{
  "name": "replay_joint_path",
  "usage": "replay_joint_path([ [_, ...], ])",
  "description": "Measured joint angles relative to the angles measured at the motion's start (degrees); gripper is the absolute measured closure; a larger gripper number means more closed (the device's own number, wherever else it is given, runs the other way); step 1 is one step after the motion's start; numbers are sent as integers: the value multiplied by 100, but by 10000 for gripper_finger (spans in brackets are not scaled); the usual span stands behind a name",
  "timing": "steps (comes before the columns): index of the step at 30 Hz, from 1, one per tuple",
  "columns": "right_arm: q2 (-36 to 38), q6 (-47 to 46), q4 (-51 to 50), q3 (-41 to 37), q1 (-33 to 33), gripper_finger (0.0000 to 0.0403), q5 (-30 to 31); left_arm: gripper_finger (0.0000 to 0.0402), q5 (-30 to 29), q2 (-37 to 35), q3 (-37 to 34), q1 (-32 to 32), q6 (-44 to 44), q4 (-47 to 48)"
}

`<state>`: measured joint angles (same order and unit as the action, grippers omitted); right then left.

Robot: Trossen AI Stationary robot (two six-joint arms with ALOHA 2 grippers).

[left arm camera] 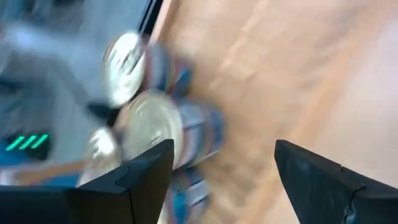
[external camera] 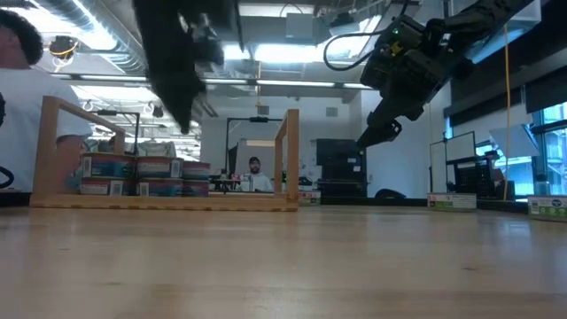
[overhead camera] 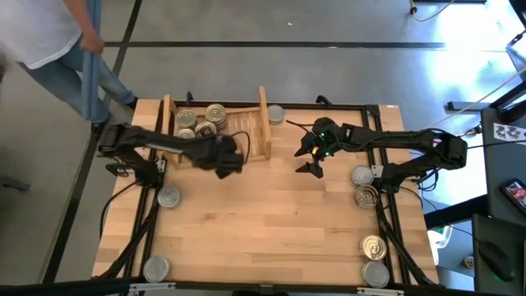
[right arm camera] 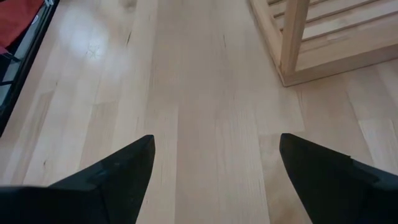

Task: Stack canned seafood by type on shelf
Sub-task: Move the green tuna can from the top right to the center

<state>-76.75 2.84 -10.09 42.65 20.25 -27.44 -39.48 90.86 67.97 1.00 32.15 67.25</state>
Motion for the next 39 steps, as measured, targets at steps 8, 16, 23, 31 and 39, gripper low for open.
replay_joint_path([
  [8, 0, -528, -49, 0, -2, 56, 157, 126, -19, -1058, -999, 1499, -54, -2721],
  [16, 381, -490, -1929, 376, -1, 56, 2166, 126, -28, -954, -2102, 2169, -54, -5239],
  [23, 770, -596, -3164, 507, 5, 56, 4710, 126, -29, -737, -2689, 2276, 75, -6321],
  [31, 711, -938, -3773, 507, 510, 66, 5497, 126, -41, -394, -2731, 2251, 215, -6519],
  [39, 622, -911, -3684, 497, 1773, 169, 4692, 126, -39, -39, -2731, 2222, 240, -6776],
])
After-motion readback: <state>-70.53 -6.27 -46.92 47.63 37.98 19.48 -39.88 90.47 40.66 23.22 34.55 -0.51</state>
